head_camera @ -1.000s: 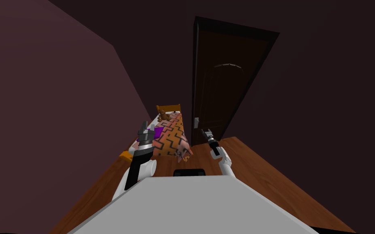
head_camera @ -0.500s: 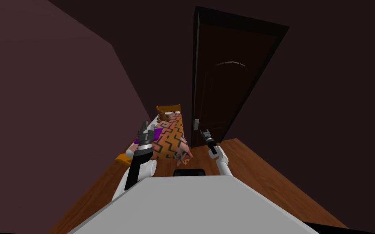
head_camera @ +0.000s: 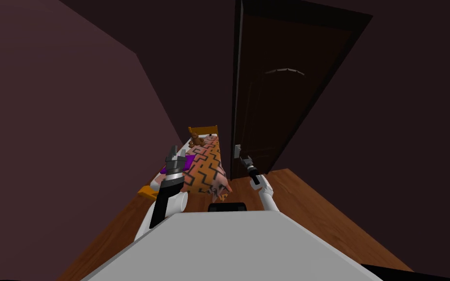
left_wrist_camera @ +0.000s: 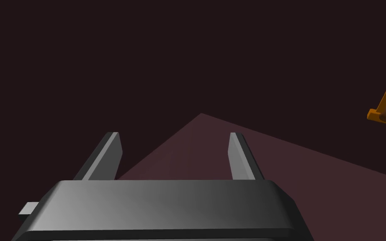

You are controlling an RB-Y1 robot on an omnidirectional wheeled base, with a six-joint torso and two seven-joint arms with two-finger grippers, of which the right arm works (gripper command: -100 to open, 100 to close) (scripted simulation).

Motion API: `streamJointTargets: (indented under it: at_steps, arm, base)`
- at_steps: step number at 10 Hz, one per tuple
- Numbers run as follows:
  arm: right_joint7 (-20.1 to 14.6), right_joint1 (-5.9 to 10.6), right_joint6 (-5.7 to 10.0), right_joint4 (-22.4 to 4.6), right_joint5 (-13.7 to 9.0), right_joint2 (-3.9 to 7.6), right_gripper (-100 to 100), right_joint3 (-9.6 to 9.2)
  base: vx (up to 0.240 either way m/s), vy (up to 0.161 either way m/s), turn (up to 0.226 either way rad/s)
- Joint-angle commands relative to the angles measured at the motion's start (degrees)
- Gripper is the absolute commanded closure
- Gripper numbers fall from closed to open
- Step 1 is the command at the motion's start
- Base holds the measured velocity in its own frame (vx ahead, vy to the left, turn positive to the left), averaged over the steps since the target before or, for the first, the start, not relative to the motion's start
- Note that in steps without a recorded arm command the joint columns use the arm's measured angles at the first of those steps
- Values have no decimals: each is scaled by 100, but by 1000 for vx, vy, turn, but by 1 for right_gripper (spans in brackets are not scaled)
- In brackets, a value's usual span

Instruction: Pull the door open

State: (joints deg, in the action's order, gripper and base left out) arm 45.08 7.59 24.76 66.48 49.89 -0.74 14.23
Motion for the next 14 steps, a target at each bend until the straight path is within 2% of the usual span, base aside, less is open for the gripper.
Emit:
streamJointTargets:
  at_steps: [1, 2, 3, 5, 6, 8, 9, 11, 12, 13, 14]
  arm:
    - [41, 64, 78, -171, -98, 185, -100, 215]
    - [41, 64, 78, -171, -98, 185, -100, 215]
    - [54, 97, 128, -295, -196, 358, -100, 421]
    - [54, 97, 128, -295, -196, 358, -100, 421]
    - [68, 133, 183, -431, -304, 518, -100, 649]
    - [83, 170, 239, -568, -412, 653, -100, 876]
    - [83, 170, 239, -568, -412, 653, -100, 876]
    - [95, 203, 289, -690, -509, 760, -100, 1080]
    - [105, 228, 328, -786, -585, 835, -100, 1240]
    - [165, 245, 356, -820, -558, 770, -100, 1198]
    - [165, 245, 356, -820, -558, 770, 100, 1198]
  base:
    - [110, 45, 244]
    - [65, 36, 70]
    - [72, 64, 267]
    - [52, 31, 37]
    - [77, 37, 224]
    - [134, 49, 287]
    - [87, 24, 26]
    - [62, 26, 152]
    - [84, 33, 261]
    - [39, 10, 48]
    - [-7, -2, -47]
